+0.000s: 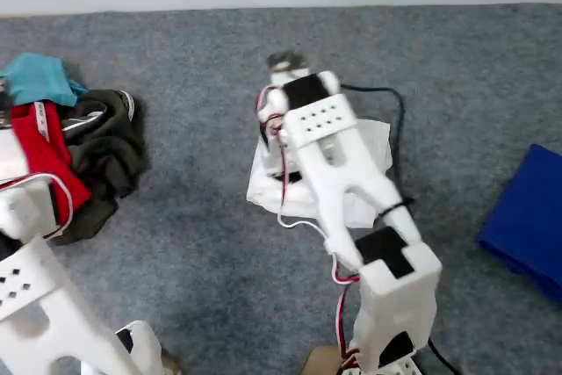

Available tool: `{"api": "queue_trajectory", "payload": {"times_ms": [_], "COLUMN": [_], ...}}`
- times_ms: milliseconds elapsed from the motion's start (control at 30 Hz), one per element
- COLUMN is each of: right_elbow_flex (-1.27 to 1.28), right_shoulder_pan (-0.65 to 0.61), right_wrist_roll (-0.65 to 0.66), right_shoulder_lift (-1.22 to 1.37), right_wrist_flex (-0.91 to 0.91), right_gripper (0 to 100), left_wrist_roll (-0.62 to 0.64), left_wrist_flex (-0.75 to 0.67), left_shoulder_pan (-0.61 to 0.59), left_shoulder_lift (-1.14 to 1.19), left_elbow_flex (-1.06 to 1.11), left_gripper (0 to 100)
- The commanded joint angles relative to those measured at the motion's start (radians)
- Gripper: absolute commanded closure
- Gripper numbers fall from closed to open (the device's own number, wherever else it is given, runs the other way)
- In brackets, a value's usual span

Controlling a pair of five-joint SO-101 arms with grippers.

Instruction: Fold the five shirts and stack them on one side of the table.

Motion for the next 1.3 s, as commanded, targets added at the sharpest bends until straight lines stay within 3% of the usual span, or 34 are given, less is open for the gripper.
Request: {"api": "queue_trajectory", "payload": {"times_ms": [0,500,800,1067,1267], "right_elbow_flex": [-0.005,-0.005,-0.006,-0.011,-0.006], "right_shoulder_pan": [-0.022,-0.058,-0.05,-0.056,-0.056], "right_wrist_roll": [-0.081,-0.095,-0.089,-0.028,-0.023], "right_shoulder_lift": [0.036,0.11,0.254,0.087,0.035], "right_wrist_flex": [-0.01,-0.168,-0.074,-0.056,-0.2], "right_gripper": [98.8,98.8,98.8,98.8,98.8], "left_wrist_roll": [-0.008,-0.009,-0.009,-0.009,-0.008], "left_wrist_flex": [0.0,-0.025,-0.058,-0.074,-0.08], "left_shoulder_pan": [-0.06,-0.112,-0.112,-0.109,-0.107], "left_shoulder_lift": [-0.021,-0.021,-0.021,-0.02,-0.02], "left_elbow_flex": [-0.004,0.067,0.067,0.071,0.082], "left_gripper": [100,100,100,100,100]}}
